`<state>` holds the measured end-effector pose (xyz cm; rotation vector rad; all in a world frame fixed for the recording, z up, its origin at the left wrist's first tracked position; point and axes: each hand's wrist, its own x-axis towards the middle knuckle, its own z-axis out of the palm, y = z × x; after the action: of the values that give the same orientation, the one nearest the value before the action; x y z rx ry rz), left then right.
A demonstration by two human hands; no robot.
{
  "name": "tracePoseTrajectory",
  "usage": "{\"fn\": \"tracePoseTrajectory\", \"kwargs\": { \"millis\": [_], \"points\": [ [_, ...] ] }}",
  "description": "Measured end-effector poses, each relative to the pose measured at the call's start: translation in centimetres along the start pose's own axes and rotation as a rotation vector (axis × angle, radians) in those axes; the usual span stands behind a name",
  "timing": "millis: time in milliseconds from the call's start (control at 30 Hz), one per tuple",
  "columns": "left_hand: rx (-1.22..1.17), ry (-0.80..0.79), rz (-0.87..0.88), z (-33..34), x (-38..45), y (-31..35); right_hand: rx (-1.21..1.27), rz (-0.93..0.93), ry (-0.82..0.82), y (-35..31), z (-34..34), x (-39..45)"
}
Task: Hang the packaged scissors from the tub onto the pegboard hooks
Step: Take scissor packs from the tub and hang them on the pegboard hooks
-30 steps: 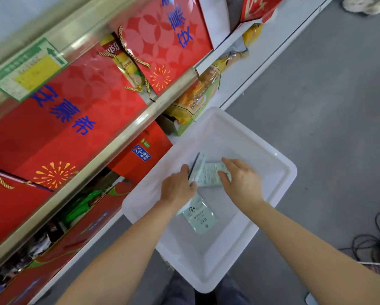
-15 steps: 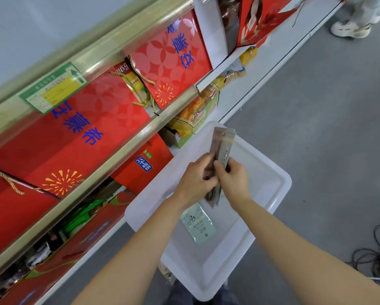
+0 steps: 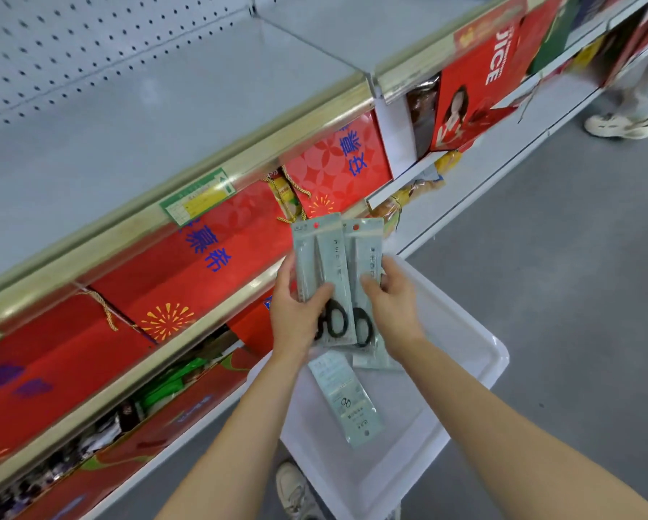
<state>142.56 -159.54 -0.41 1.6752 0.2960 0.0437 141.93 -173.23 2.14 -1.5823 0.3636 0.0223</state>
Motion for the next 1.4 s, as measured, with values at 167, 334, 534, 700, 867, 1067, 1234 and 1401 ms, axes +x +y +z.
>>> {"fn": "tracePoseTrajectory", "kwargs": {
  "millis": [167, 334, 534, 700, 867, 1067, 1234, 1401],
  "points": [
    [0.089, 0.294, 0.196, -4.3, 0.4, 6.1, 0.038, -0.197, -0.012, -6.0, 2.1, -0.2],
    [0.172, 0.474, 0.397, -8.7, -0.5, 12.8, 0.159, -0.323, -0.051, -12.7, 5.3, -1.3],
    [0.186, 0.674, 0.574, -13.8, -1.1, 20.9, 0.215, -0.479, -0.116, -20.4, 10.0, -2.6],
    [0.2, 0.821, 0.652, -18.1, -1.3, 26.3, 0.265, -0.564, -0.174, -25.9, 13.4, -4.6],
    [0.184, 0.901, 0.708, -22.0, -1.6, 29.7, 0.342, -0.636, -0.224, -29.9, 17.0, -5.8],
    [0.169, 0.953, 0.699, -25.7, -0.4, 34.2, 0.411, -0.663, -0.292, -33.4, 19.4, -7.1],
    [0.211, 0.953, 0.652, -27.2, 1.9, 36.4, 0.412, -0.669, -0.314, -34.2, 20.9, -7.0],
    [0.245, 0.974, 0.629, -28.1, 4.0, 36.8, 0.42, -0.671, -0.328, -34.9, 21.9, -6.5]
  ]
}}
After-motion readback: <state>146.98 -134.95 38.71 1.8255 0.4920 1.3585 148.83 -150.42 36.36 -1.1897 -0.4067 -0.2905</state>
